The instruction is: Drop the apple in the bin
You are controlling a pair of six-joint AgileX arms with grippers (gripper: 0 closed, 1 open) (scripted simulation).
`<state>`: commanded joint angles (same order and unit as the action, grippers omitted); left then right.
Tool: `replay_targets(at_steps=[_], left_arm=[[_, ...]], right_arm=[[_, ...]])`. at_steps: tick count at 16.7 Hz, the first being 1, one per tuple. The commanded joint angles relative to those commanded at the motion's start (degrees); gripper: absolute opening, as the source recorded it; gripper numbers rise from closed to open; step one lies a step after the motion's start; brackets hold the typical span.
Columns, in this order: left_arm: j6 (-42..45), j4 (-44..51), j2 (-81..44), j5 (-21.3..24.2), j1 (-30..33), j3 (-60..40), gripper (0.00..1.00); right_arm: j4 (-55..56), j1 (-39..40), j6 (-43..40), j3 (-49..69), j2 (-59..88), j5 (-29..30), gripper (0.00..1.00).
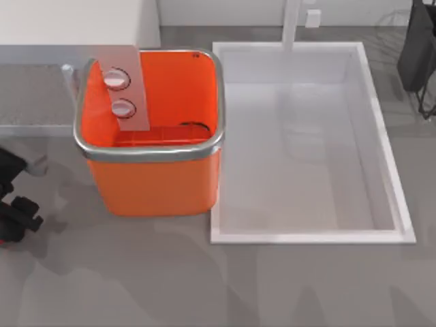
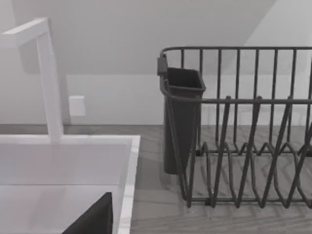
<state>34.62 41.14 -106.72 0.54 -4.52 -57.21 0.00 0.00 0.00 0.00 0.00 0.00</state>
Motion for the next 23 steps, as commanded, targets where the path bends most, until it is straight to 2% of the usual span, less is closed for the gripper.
replay_targets(at_steps=[10, 13, 18, 23], left_arm=[[-0.58, 2.69, 2.73, -0.44, 0.72, -1.57, 0.00], [-1.38, 10.37, 6.26, -1.04, 2.28, -5.75, 0.00], [-1.35, 28.83, 10.18, -1.16, 2.79, -16.27, 0.00], [-0.46, 34.58, 10.79, -0.21, 0.42, -24.80, 0.00]], right_arm=[[0.00, 0.00, 0.00, 0.00, 0.00, 0.00, 1.00], [0.00, 0.00, 0.00, 0.00, 0.00, 0.00, 1.00], [0.00, 0.00, 0.00, 0.00, 0.00, 0.00, 1.00], [0.00, 0.00, 0.00, 0.00, 0.00, 0.00, 1.00]])
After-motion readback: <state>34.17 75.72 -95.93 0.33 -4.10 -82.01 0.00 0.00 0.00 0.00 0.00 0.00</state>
